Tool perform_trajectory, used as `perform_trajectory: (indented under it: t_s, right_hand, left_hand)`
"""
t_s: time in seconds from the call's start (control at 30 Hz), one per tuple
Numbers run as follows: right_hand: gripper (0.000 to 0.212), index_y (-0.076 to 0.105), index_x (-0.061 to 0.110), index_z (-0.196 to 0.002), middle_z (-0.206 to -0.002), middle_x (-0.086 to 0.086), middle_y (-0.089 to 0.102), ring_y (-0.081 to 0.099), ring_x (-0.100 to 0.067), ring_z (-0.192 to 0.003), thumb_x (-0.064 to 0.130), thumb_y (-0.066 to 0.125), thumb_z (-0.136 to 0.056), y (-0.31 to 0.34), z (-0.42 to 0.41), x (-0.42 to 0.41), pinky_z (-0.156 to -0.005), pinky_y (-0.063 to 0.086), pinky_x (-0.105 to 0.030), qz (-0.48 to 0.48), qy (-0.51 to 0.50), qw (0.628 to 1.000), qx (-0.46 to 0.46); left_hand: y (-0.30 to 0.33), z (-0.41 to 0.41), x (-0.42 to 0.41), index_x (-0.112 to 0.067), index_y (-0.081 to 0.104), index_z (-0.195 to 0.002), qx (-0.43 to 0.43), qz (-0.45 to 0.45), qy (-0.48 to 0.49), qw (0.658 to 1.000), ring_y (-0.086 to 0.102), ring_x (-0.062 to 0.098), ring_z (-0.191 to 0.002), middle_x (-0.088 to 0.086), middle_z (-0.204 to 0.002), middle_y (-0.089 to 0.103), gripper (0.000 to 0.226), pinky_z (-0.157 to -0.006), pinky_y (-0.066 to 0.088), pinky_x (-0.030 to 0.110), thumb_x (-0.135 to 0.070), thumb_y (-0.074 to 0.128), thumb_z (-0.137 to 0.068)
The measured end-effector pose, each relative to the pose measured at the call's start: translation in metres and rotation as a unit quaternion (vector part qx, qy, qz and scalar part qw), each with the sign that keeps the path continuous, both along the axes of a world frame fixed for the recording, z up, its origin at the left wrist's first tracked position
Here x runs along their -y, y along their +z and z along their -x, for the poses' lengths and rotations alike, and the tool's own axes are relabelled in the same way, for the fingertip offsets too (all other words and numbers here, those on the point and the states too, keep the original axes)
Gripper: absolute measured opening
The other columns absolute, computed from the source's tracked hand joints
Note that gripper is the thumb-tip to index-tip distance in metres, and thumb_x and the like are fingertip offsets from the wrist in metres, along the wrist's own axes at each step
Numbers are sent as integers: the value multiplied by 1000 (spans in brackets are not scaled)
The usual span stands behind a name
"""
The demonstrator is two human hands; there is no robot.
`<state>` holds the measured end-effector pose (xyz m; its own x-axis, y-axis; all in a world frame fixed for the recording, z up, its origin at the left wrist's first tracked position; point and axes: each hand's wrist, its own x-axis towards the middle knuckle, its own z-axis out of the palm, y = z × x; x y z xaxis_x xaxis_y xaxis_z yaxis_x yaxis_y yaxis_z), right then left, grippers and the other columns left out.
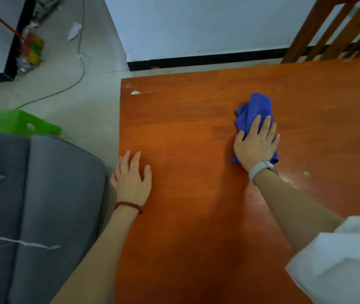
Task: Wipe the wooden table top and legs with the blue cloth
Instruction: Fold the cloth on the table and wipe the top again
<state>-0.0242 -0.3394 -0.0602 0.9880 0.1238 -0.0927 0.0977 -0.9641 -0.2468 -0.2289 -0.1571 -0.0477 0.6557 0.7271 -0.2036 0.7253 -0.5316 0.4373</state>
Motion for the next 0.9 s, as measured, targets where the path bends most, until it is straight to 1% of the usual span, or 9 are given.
perform_trajectory:
  t_s: [0.13, 0.23, 0.37, 0.43, 0.5, 0.6, 0.67, 0.77, 0.9]
  right_hand:
    - [61, 16, 14, -146, -155, -12, 10, 7, -31, -142, 33, 38, -92, 0, 2, -80, -115, 6, -47, -7, 120, 993, 8]
    - [61, 18, 17, -146, -155, -8, 12, 9, -28, -143, 30, 41, -91, 0, 36, -130, -115, 8, -44, -8, 275, 961, -3]
    - [53, 49, 18, -131, -142, -8, 44, 39, -28, -132, 22, 43, -78, 2, 120, -147, -107, 32, -42, -75, 522, 850, 1]
    - [52, 43, 19, -135, -147, -6, 35, 27, -26, -138, 15, 45, -83, 1, 161, -133, -113, 19, -40, -79, 634, 768, -47]
    - [56, 42, 18, -135, -149, -5, 32, 20, -24, -140, 7, 55, -82, 4, 194, -110, -114, 9, -41, -92, 707, 685, -150]
    - [53, 52, 12, -127, -140, -7, 45, 34, -23, -134, -7, 55, -77, 12, 216, -85, -114, 22, -39, -170, 716, 624, -262]
    - [51, 54, 10, -125, -136, -7, 49, 40, -20, -129, -11, 47, -79, 22, 206, -74, -112, 26, -27, -225, 653, 639, -339]
    - [50, 54, 10, -124, -134, -4, 51, 40, -8, -125, -8, 37, -80, 37, 161, -62, -106, 21, -7, -265, 553, 702, -362]
    - [45, 51, 13, -124, -128, 2, 47, 39, -4, -121, -2, 35, -85, 38, 81, -59, -105, 28, -12, -305, 447, 792, -282]
  left_hand:
    - [8, -3, -37, -20, 33, -138, 82, 35, 92, 992, 19, 22, -138, 4, -150, 25, 44, -112, 12, 47, -30, 37, -95]
    - [13, 8, -62, -12, 34, -138, 153, 37, 147, 976, 24, 23, -136, 10, -146, 30, 43, -113, 17, 40, -23, 38, -96]
    - [20, 28, -85, -1, 38, -133, 213, 42, 196, 956, 33, 27, -132, 19, -140, 36, 39, -111, 22, 31, -12, 40, -95]
    - [23, 38, -91, -2, 38, -133, 214, 53, 203, 954, 35, 27, -130, 19, -139, 36, 39, -110, 25, 32, -13, 38, -96]
    - [25, 48, -92, -4, 37, -134, 193, 67, 195, 959, 36, 26, -129, 17, -139, 36, 39, -108, 26, 31, -15, 37, -96]
    - [28, 61, -87, -5, 37, -134, 164, 82, 160, 970, 36, 26, -129, 17, -139, 36, 39, -108, 27, 33, -15, 37, -97]
    - [26, 66, -82, -5, 37, -134, 140, 85, 134, 977, 36, 26, -129, 16, -139, 37, 39, -109, 27, 35, -15, 38, -96]
    - [20, 64, -72, -4, 38, -133, 117, 78, 109, 984, 35, 26, -129, 16, -139, 39, 40, -107, 25, 29, -15, 41, -95]
    - [12, 39, -59, -5, 39, -133, 100, 74, 94, 988, 32, 26, -132, 16, -140, 37, 42, -109, 23, 32, -18, 44, -93]
